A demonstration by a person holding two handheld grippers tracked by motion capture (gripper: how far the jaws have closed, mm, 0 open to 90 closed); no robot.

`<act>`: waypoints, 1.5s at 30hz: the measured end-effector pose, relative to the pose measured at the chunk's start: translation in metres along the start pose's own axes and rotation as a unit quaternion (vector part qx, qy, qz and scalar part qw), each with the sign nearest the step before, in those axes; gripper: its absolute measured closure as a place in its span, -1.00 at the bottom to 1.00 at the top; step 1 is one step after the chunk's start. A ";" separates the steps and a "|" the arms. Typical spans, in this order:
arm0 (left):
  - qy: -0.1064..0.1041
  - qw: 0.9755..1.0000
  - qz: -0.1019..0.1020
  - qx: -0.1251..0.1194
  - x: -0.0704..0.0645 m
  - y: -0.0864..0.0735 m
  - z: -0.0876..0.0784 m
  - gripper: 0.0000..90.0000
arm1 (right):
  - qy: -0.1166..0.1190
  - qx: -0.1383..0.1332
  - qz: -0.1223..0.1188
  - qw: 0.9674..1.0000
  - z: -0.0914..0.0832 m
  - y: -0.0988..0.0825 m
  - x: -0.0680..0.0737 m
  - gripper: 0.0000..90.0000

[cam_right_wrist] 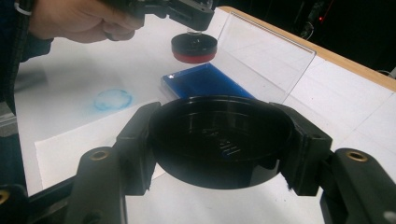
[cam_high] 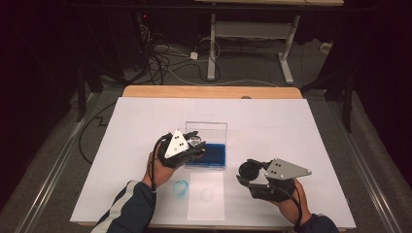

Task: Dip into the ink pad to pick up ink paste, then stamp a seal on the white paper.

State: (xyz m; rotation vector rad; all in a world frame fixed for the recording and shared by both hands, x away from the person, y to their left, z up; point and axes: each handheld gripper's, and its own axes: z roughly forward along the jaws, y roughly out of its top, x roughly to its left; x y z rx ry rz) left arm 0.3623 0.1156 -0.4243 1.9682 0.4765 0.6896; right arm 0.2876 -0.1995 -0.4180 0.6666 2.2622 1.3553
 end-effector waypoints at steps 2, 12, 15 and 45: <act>-0.002 1.000 -0.008 -0.004 0.001 0.001 -0.002 0.23 | 0.000 0.001 -0.001 1.000 0.000 0.000 0.000 -0.14; -0.006 1.000 0.001 -0.011 -0.002 0.007 -0.016 0.23 | -0.003 -0.001 0.001 1.000 -0.002 0.001 0.000 -0.14; -0.009 1.000 0.001 -0.014 -0.004 0.006 -0.022 0.23 | -0.002 -0.001 0.001 1.000 -0.002 0.000 0.000 -0.14; -0.040 0.998 0.016 -0.044 -0.029 -0.001 -0.056 0.22 | -0.006 -0.003 -0.005 1.000 -0.005 0.001 0.002 -0.14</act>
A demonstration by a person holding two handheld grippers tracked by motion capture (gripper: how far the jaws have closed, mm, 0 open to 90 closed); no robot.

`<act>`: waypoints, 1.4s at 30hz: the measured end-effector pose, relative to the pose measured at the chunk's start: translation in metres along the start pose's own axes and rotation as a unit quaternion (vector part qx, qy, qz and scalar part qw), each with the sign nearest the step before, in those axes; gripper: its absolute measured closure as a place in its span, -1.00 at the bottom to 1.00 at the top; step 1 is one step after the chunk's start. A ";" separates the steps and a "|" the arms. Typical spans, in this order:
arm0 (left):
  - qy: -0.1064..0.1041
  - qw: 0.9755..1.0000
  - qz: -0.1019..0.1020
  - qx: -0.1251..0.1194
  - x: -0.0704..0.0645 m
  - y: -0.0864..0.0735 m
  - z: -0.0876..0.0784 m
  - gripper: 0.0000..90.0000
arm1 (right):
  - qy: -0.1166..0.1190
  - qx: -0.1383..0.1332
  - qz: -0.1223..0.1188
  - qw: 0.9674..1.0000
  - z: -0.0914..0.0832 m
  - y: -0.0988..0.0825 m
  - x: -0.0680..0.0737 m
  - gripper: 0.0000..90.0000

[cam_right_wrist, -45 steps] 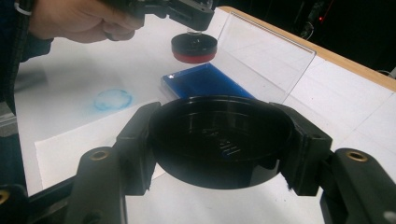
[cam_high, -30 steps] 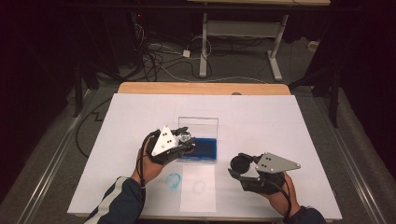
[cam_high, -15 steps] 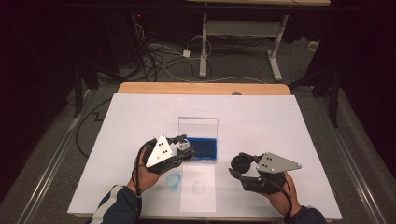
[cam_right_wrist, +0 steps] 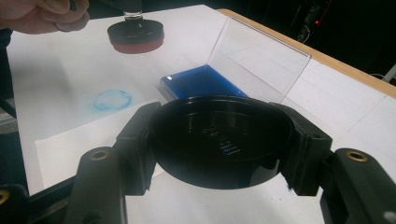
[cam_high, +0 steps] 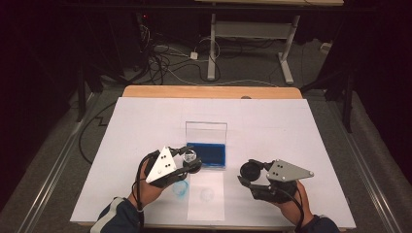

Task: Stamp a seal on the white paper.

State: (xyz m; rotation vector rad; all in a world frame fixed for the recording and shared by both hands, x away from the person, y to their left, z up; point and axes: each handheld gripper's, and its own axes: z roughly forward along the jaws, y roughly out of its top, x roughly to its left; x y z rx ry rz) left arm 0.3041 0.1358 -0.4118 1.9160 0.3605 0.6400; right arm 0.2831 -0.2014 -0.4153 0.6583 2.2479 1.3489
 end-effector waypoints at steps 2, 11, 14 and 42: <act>-0.003 1.000 -0.003 -0.002 -0.001 -0.001 -0.001 0.22 | 0.000 0.001 -0.001 1.000 0.000 0.000 0.000 -0.14; -0.012 1.000 -0.001 0.001 -0.007 -0.001 -0.001 0.22 | -0.001 0.002 -0.001 1.000 0.000 0.000 0.000 -0.14; -0.015 1.000 0.002 0.002 -0.010 -0.001 -0.001 0.22 | -0.001 0.001 -0.004 1.000 0.000 0.000 0.000 -0.14; -0.043 0.999 0.013 0.011 -0.030 -0.011 -0.003 0.22 | 0.004 0.005 -0.007 1.000 0.001 0.000 0.003 -0.14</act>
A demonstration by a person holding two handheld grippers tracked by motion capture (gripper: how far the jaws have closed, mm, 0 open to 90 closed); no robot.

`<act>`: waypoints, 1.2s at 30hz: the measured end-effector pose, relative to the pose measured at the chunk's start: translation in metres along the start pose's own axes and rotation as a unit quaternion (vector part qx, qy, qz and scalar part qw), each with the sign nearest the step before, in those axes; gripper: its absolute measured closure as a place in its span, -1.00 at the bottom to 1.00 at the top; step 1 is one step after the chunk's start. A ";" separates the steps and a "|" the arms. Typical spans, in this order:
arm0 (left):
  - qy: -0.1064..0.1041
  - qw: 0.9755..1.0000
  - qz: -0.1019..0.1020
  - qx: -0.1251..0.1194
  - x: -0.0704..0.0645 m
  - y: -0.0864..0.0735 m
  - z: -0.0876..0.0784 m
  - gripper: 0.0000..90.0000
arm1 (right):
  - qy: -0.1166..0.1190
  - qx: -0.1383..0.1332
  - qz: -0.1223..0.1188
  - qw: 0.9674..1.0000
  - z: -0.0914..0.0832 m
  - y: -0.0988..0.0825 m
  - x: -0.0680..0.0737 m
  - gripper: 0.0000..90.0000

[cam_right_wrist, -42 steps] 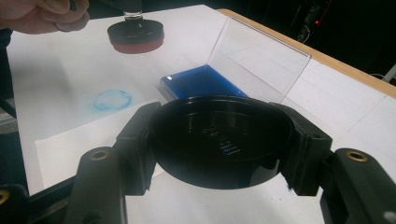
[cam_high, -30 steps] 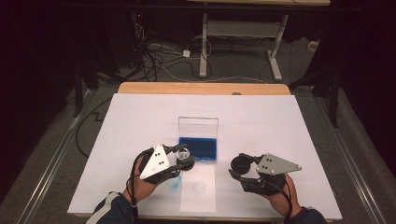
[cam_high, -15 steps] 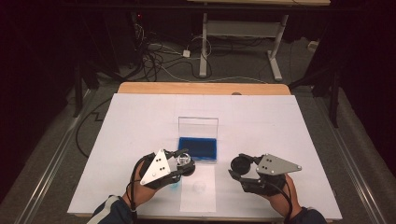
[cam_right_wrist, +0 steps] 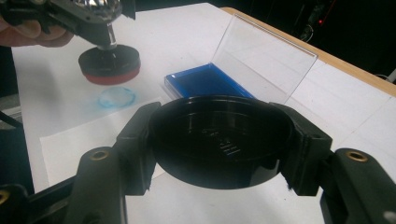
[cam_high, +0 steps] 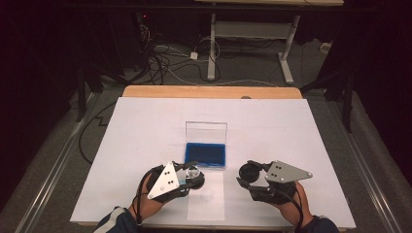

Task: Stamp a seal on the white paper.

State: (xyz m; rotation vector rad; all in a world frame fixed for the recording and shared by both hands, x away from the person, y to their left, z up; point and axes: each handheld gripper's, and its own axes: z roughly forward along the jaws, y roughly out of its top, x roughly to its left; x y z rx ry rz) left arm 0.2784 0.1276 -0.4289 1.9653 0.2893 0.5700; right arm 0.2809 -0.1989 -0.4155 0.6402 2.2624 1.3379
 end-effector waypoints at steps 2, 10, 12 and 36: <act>-0.002 1.000 0.001 0.003 -0.002 -0.001 0.002 0.22 | 0.000 0.000 0.000 1.000 0.000 0.000 0.000 -0.14; -0.016 1.000 0.007 0.008 -0.009 -0.005 0.013 0.22 | 0.000 0.003 -0.001 1.000 0.001 0.000 0.001 -0.14; -0.022 1.000 0.007 0.009 -0.010 -0.006 0.015 0.22 | 0.000 0.004 -0.001 1.000 0.001 0.000 0.001 -0.14; -0.046 0.998 0.015 0.026 -0.014 -0.017 0.036 0.22 | 0.005 0.010 -0.006 1.000 0.004 -0.001 0.003 -0.14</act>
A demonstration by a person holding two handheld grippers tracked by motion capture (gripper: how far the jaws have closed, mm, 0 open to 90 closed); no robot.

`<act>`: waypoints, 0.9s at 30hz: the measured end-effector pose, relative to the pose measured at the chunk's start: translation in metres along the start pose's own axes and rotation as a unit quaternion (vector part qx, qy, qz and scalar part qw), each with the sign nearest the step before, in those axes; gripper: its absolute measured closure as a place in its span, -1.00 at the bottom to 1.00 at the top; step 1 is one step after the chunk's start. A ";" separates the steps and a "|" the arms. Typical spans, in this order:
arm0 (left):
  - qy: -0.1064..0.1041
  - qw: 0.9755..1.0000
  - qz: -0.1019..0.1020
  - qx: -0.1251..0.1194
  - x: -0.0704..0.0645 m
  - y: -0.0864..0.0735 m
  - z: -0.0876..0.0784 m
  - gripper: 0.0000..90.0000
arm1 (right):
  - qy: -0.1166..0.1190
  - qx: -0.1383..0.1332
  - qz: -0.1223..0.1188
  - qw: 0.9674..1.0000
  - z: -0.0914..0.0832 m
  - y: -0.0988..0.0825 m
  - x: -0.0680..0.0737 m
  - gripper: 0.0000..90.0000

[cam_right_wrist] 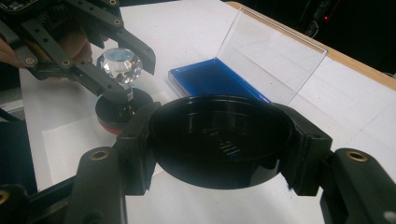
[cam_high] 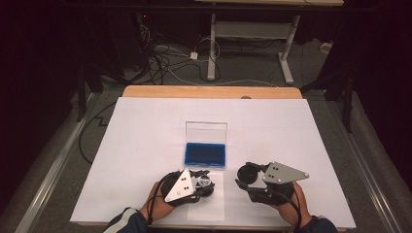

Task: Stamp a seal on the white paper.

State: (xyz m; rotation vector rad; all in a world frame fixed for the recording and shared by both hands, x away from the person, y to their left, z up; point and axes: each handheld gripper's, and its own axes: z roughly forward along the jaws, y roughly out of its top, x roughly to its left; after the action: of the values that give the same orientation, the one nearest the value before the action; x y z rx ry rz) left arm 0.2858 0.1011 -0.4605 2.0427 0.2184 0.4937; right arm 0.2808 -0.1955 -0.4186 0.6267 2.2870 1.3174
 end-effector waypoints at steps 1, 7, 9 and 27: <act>0.001 1.000 0.002 0.004 0.000 0.000 0.001 0.22 | 0.000 0.000 0.000 1.000 0.000 0.000 0.000 -0.14; -0.005 1.000 0.002 0.010 -0.002 -0.002 0.005 0.22 | 0.001 0.001 -0.002 1.000 0.000 0.000 0.000 -0.14; -0.005 1.000 0.005 0.013 -0.003 -0.003 0.006 0.22 | 0.001 0.001 -0.002 1.000 0.000 0.000 0.000 -0.14; -0.006 0.999 0.017 0.040 -0.009 -0.009 0.017 0.22 | 0.002 0.004 0.000 1.000 0.001 0.000 0.001 -0.14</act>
State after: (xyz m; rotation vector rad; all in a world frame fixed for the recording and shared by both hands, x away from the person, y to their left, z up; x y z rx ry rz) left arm 0.2859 0.0889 -0.4774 2.1293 0.1988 0.4996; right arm 0.2806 -0.1947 -0.4195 0.6280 2.2973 1.3114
